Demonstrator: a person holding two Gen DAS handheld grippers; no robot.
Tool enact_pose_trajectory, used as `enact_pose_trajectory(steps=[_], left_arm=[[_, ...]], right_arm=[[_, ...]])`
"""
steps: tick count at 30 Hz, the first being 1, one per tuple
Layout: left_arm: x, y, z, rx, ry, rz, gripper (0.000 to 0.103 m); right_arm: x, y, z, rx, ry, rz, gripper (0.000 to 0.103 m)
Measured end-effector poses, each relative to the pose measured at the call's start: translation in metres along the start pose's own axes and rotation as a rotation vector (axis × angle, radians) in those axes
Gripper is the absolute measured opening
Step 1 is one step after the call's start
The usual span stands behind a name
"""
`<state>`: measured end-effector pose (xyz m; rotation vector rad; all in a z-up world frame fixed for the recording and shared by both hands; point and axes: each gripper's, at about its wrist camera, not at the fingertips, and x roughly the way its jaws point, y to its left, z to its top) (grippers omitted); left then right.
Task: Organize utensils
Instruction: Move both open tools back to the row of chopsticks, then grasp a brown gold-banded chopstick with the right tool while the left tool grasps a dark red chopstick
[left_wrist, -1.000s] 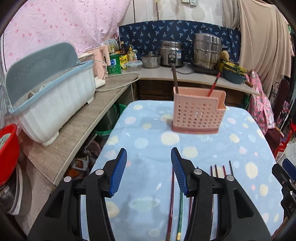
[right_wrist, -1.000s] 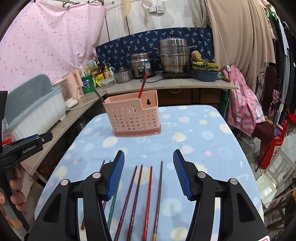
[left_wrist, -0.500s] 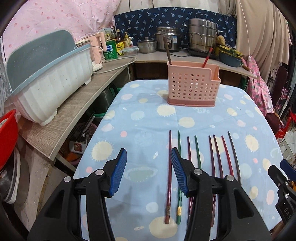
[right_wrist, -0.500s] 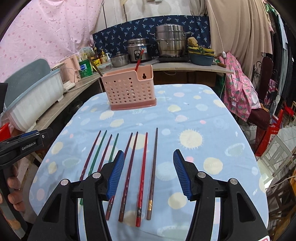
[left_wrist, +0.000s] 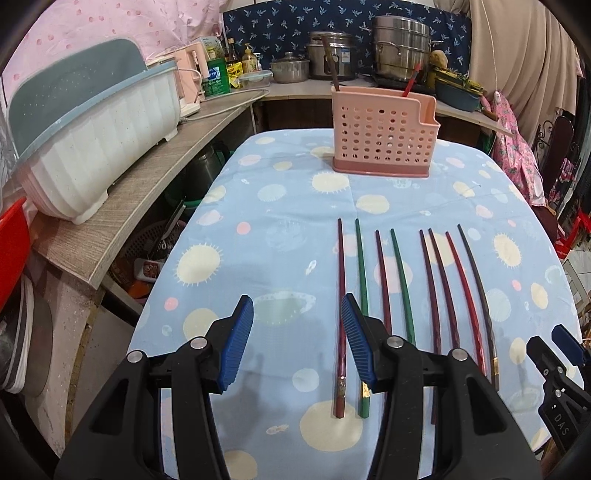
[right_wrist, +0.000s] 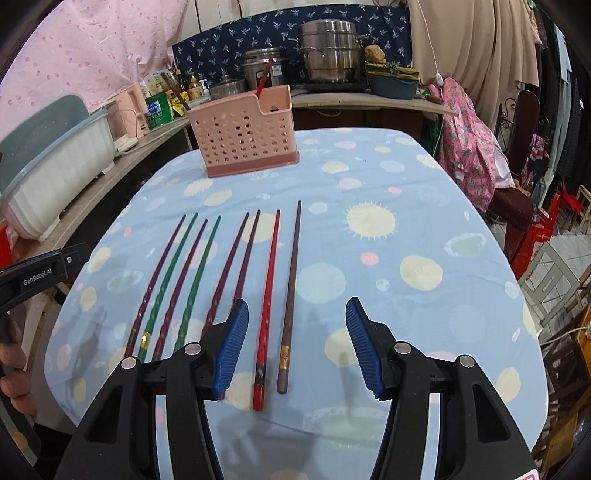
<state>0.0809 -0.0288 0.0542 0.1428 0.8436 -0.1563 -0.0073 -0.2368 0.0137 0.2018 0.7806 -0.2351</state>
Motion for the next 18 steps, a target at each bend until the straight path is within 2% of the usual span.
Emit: enact_pose_trajectory(steps=[9,13,18], left_arm=[[0.014,0.006,-0.023,0.001,0.060,0.003,0.049],[0.021,0.008,-0.032,0.005,0.090,0.009,0.049],[0.030,0.013,-0.042,0.004,0.128,0.013,0.049]], right_arm=[[0.014,-0.001,-0.019,0.010,0.046,-0.006,0.052],[0.020,0.002,-0.025,0.000,0.071,-0.002,0.040],[0.026,0.004,-0.030,-0.010,0.091,0.003,0.030]])
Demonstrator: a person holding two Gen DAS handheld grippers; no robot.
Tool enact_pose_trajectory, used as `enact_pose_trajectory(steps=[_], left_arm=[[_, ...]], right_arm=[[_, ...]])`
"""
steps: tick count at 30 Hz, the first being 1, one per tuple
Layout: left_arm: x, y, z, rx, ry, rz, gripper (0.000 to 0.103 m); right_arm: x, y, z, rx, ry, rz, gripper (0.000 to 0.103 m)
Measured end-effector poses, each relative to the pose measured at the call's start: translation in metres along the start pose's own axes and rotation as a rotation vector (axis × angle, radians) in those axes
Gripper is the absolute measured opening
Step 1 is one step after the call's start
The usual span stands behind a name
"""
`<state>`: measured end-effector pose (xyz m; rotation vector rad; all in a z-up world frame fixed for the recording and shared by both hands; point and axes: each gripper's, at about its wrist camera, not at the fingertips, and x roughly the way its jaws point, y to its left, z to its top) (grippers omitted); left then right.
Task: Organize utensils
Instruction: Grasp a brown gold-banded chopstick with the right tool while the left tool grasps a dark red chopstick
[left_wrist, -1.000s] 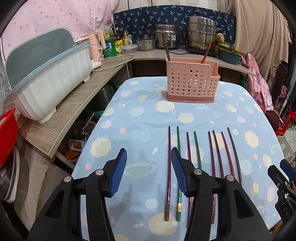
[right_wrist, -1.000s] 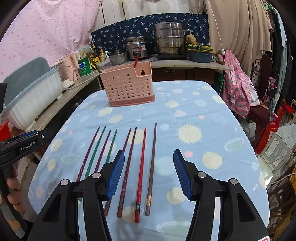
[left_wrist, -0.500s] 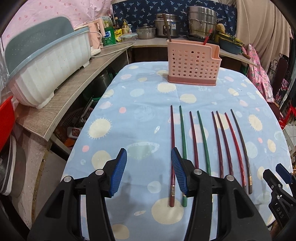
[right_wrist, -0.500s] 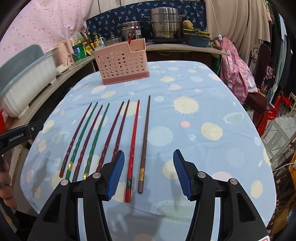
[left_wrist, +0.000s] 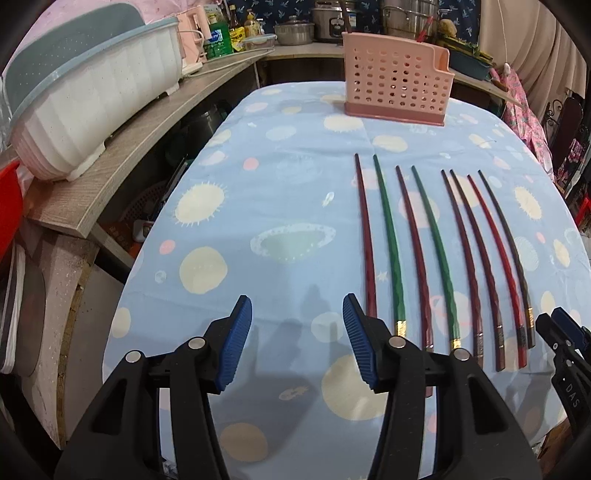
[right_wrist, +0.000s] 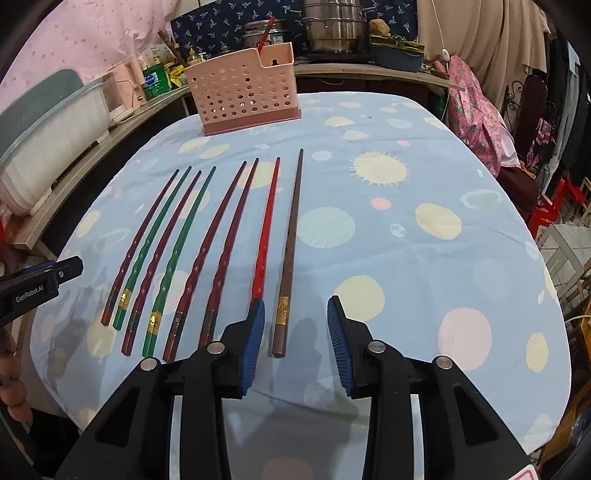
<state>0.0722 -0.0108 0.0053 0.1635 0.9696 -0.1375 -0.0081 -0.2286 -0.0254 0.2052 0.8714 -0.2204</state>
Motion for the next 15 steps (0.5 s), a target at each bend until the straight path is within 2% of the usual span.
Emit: enact_pose_trajectory(steps=[5,15], left_arm=[[0.0053,0.0003,-0.0044,0.005,0.022,-0.003,0.049],[0.0103,-0.0034,-0.0101,0.020,0.041,-0.021,0.059]], right_arm=[[0.0061,0.0015,-0.0036,-0.007,0.021,0.006,0.022],[0.0102,0.0025,-0.0083,-0.019,0.035,0.001,0.011]])
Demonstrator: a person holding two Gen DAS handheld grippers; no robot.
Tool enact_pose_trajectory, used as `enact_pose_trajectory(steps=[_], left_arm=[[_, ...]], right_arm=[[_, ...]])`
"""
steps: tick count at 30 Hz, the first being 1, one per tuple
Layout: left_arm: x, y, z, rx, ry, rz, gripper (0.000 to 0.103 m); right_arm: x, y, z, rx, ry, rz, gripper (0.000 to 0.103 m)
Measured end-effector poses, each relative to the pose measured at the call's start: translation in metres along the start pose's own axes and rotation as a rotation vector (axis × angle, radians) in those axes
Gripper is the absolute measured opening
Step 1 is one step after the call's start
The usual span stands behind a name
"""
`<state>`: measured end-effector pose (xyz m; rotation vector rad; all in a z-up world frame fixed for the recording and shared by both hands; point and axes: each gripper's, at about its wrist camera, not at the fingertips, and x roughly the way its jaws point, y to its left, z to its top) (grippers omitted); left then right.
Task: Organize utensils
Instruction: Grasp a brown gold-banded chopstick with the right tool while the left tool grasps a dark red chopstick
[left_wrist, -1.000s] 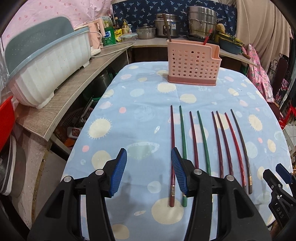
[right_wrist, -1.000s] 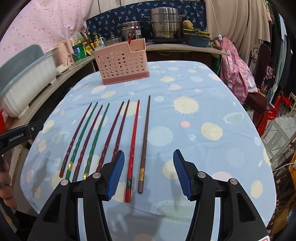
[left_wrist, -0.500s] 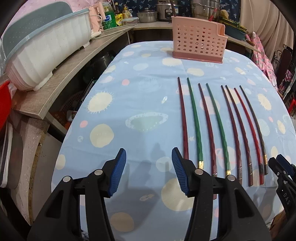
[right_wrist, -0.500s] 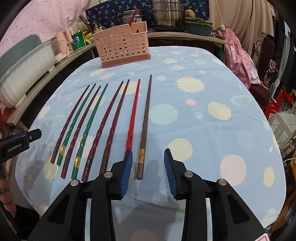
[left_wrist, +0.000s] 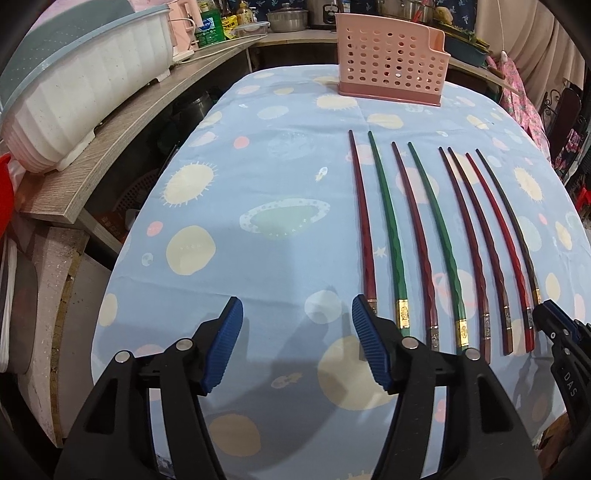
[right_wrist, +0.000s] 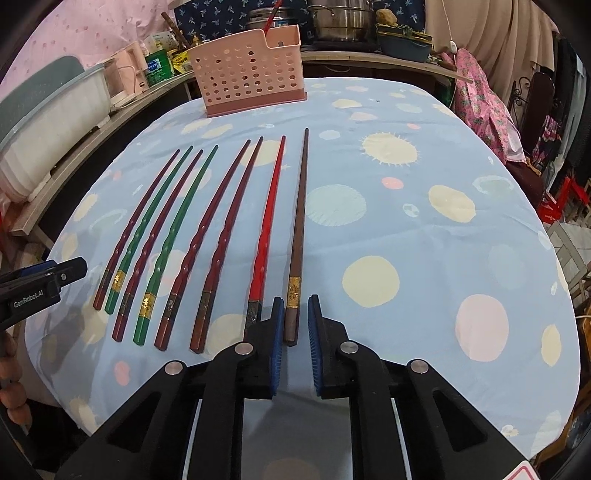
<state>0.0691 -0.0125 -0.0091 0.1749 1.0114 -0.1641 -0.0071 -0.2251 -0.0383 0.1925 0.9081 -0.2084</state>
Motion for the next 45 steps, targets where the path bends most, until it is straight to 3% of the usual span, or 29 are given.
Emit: enact_pose_trajectory(steps=[27,32,37,45], left_arm=[[0.018,-0.013,-0.010,0.009,0.070,-0.069,0.059],[0.017,-0.014,-0.009,0.010,0.066,-0.083,0.044],[0.015,-0.014,-0.008,0.018,0.068,-0.098,0.010],[0.016,-0.011,-0.005,0.005,0.082,-0.110,0.007]], right_arm=[[0.001,-0.002,0.000,0.011,-0.009,0.003,0.008],[0.001,-0.002,0.000,0.012,-0.009,0.004,0.008],[0.001,-0.002,0.000,0.011,-0.009,0.005,0.008],[-0.002,-0.005,0.003,0.016,-0.010,0.014,0.007]])
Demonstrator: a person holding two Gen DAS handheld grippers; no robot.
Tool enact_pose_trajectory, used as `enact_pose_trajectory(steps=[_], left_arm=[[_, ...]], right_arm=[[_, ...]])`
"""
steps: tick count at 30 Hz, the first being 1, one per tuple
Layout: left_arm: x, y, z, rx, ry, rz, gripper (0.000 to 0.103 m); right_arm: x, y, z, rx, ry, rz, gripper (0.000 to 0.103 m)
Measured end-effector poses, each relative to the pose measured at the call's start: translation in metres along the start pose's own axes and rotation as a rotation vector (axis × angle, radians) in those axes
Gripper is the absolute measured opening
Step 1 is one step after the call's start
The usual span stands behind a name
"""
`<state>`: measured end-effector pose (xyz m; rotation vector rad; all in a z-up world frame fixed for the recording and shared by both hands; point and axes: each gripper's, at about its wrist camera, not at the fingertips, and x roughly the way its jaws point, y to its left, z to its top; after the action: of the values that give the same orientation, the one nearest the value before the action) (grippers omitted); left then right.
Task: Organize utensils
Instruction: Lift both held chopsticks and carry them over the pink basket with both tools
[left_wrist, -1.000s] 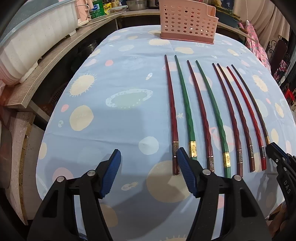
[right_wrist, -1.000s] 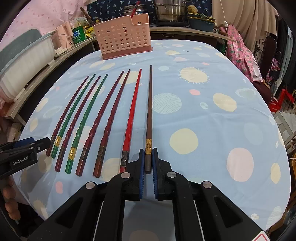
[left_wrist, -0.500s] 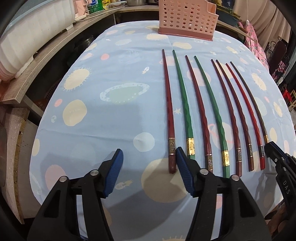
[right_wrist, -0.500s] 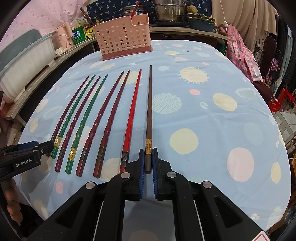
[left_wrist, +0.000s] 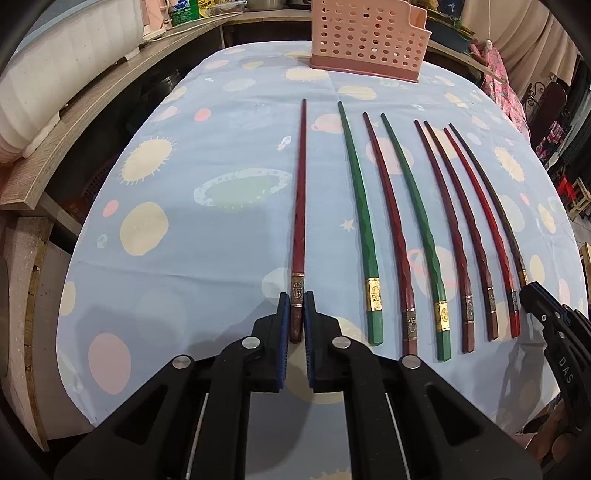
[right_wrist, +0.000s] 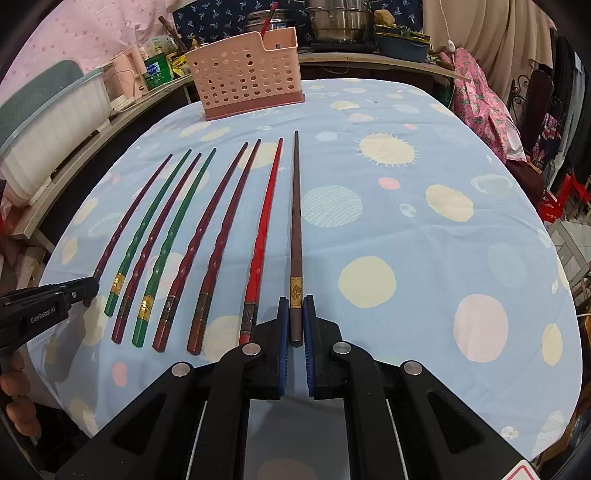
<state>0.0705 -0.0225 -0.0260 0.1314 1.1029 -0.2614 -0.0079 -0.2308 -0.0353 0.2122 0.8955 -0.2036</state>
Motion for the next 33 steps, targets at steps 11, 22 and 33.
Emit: enact_pose_trajectory(steps=[11,22,33], left_arm=[[-0.035,0.013,0.025,-0.040,-0.080,-0.013,0.007],[-0.090,0.026,0.088,-0.090,-0.255,-0.039,0.007],[-0.117,0.025,0.163,-0.104,-0.379,-0.048,0.007]], right_arm=[[-0.037,-0.011,0.041,0.023,-0.106,0.006,0.007],[-0.084,-0.029,0.119,0.058,-0.293,0.026,0.007],[-0.086,-0.031,0.190,0.073,-0.391,0.022,0.007]])
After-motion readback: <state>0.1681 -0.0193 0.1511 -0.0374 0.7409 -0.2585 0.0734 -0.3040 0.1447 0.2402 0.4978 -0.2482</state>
